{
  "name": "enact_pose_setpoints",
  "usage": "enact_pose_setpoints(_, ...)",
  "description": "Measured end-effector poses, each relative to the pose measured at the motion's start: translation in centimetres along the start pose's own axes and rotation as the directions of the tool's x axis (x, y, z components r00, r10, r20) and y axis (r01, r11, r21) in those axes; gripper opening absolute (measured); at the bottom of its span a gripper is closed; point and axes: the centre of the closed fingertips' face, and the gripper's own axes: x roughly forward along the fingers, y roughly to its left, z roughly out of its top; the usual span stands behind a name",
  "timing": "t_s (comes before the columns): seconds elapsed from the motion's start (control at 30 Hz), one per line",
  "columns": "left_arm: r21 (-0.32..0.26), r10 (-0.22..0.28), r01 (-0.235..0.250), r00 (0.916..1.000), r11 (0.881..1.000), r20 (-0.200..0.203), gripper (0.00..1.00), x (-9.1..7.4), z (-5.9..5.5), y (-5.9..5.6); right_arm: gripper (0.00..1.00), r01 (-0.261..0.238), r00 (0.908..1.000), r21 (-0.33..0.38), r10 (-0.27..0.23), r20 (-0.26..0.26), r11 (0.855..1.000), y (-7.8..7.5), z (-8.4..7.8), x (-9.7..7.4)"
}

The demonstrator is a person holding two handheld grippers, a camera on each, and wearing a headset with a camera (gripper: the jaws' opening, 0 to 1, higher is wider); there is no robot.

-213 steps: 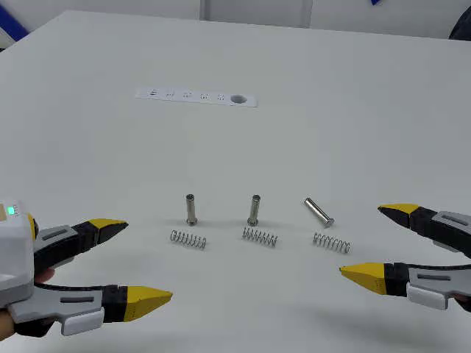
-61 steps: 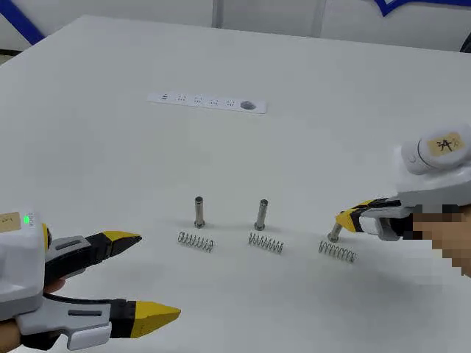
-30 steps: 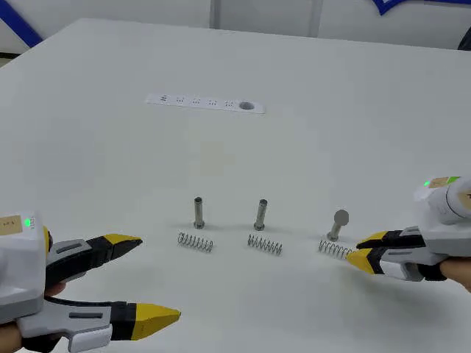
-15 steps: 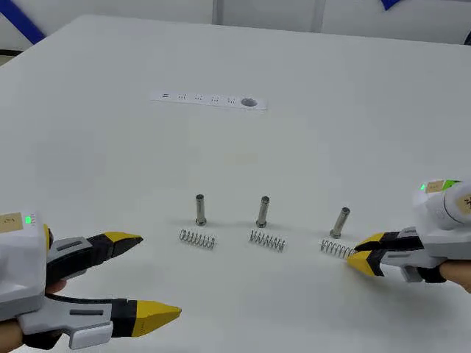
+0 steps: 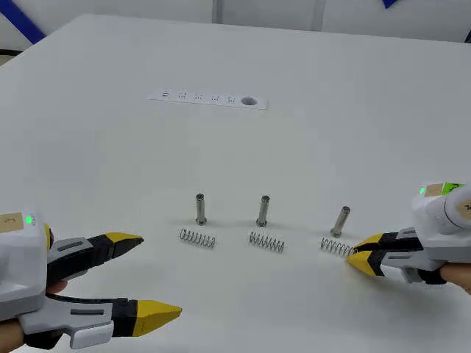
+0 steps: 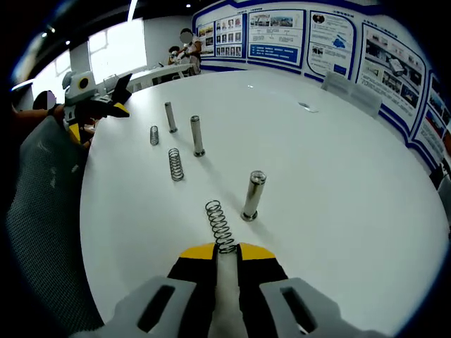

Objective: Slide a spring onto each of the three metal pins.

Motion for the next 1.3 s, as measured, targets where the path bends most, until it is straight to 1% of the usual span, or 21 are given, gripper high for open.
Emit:
enact_pose_setpoints(0.17,-0.002,-0.003,0.003,1.0000,1.000,0.002,0.76,0.0,0.0,-0.1,0.12,0.012,0.9998,-0.018,-0.011,0.014,1.000,0.3,1.1,-0.8)
enact_pose_setpoints(0.27,0.000,-0.005,0.005,1.0000,1.000,0.002,0.76,0.1,0.0,-0.1,0.12,0.019,0.9995,-0.022,-0.019,0.024,1.000,-0.1,1.6,-1.0)
enact_pose_setpoints(0.4,-0.001,-0.004,0.004,1.0000,1.000,0.003,0.76,0.1,0.0,-0.1,0.11,0.023,0.9993,-0.036,-0.022,0.031,0.999,0.1,2.4,-1.3)
enact_pose_setpoints(0.57,0.000,-0.006,0.006,1.0000,1.000,0.003,0.76,0.1,0.1,-0.1,0.11,0.025,0.9990,-0.044,-0.024,0.038,0.999,0.3,3.0,-1.7)
enact_pose_setpoints(0.67,-0.001,-0.007,0.007,1.0000,1.000,0.005,0.76,0.1,0.1,-0.2,0.10,0.026,0.9990,-0.047,-0.025,0.038,0.999,0.3,3.1,-1.7)
enact_pose_setpoints(0.7,-0.001,-0.007,0.007,1.0000,1.000,0.005,0.76,0.1,0.1,-0.2,0.06,0.026,0.9991,-0.048,-0.025,0.034,0.999,0.3,3.0,-1.8)
enact_pose_setpoints(0.73,0.000,-0.008,0.008,1.0000,1.000,0.004,0.76,0.1,0.1,-0.2,0.05,0.028,0.9990,-0.047,-0.027,0.035,0.999,0.2,3.1,-1.9)
enact_pose_setpoints(0.8,0.000,-0.009,0.008,1.0000,1.000,0.004,0.76,0.1,0.1,-0.2,0.05,0.030,0.9987,-0.040,-0.029,0.043,0.999,0.2,3.2,-1.9)
enact_pose_setpoints(0.9,0.002,-0.010,0.010,0.9999,1.000,0.004,0.76,0.1,0.1,-0.2,0.05,0.028,0.9991,-0.032,-0.027,0.032,0.999,0.2,2.9,-1.8)
enact_pose_setpoints(1.03,0.002,-0.010,0.010,0.9999,1.000,0.005,0.76,0.1,0.1,-0.2,0.05,0.026,0.9993,-0.029,-0.025,0.030,0.999,0.3,2.8,-1.8)
enact_pose_setpoints(1.3,0.003,-0.011,0.011,0.9999,1.000,0.005,0.76,0.1,0.1,-0.2,0.06,0.023,0.9992,-0.020,-0.022,0.033,1.000,0.4,3.0,-1.7)
